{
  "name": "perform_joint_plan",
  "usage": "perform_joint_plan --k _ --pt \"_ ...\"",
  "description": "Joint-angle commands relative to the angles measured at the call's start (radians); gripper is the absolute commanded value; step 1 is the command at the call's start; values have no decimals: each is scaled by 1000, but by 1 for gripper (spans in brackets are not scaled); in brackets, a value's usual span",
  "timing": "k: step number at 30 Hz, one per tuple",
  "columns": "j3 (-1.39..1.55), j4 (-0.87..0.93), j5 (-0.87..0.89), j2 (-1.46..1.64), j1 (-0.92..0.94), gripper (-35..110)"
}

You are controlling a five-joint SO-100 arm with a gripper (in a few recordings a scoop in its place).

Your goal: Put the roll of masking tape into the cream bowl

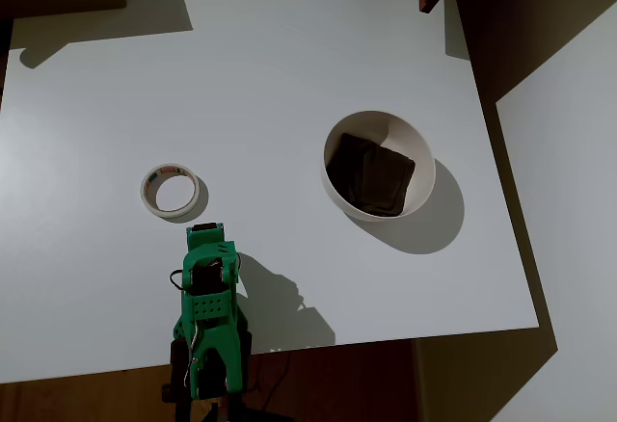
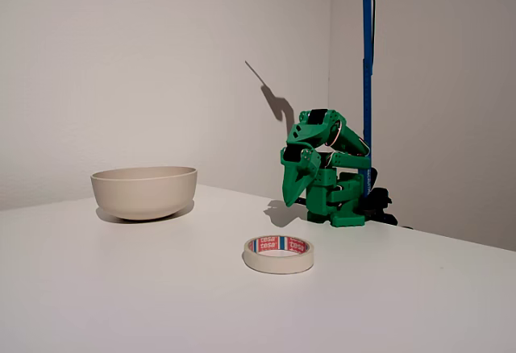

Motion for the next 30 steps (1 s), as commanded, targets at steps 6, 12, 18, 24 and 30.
perform_joint_plan --k 6,12,18,24,30 --pt "-5 2 -5 5 2 -8" --pt "-5 2 -6 5 0 -8" --pt "-5 2 -12 5 -6 -8" --pt "-9 21 12 5 -12 -8" --pt "-6 -17 29 5 3 -8"
